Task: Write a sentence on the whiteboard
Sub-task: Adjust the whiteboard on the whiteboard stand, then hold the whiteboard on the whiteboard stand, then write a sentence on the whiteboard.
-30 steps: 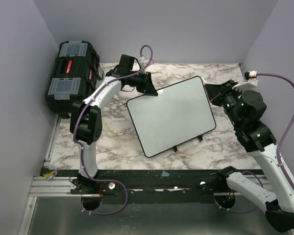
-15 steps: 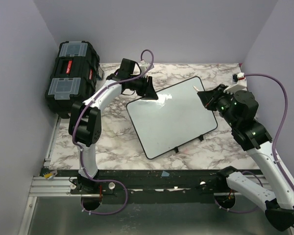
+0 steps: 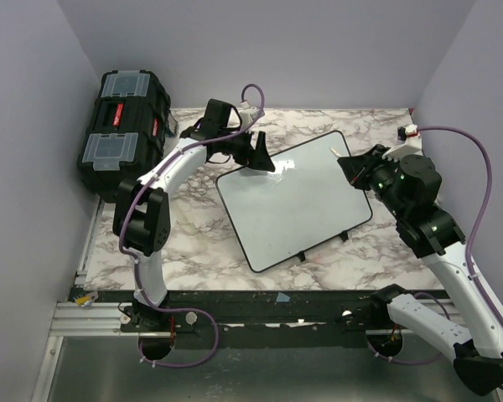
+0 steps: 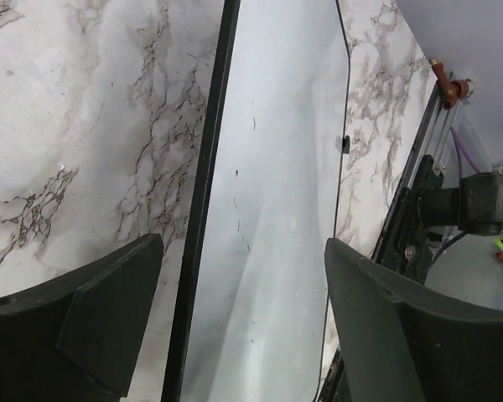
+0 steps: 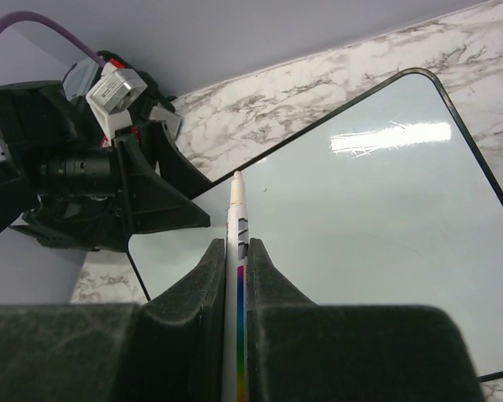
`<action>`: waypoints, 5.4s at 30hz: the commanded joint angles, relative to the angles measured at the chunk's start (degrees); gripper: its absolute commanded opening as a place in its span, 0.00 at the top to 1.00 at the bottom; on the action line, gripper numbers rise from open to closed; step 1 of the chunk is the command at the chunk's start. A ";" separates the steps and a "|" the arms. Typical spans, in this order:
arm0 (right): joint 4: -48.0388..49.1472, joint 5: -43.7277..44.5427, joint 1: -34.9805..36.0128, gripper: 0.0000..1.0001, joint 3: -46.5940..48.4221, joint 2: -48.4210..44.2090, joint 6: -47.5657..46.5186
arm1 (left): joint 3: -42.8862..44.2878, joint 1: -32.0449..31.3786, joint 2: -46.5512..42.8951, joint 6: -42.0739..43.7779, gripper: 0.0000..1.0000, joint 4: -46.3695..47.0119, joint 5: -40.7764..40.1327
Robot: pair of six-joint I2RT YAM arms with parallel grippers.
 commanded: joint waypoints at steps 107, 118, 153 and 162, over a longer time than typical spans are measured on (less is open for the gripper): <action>-5.61 -0.65 23.04 0.99 7.49 19.12 -5.80 | -27.09 3.50 -23.92 -2.22 1.00 17.63 2.17; -4.67 3.88 29.82 0.99 8.61 21.57 -7.54 | -26.78 1.82 -25.77 -3.69 1.00 17.76 0.32; 0.54 13.46 33.45 0.99 11.21 29.05 -7.01 | -26.71 -1.72 -29.23 -4.35 1.00 17.04 -4.92; 0.21 11.17 33.52 0.99 10.75 29.51 -6.82 | -26.37 -2.36 -29.19 -4.52 1.00 16.98 -5.48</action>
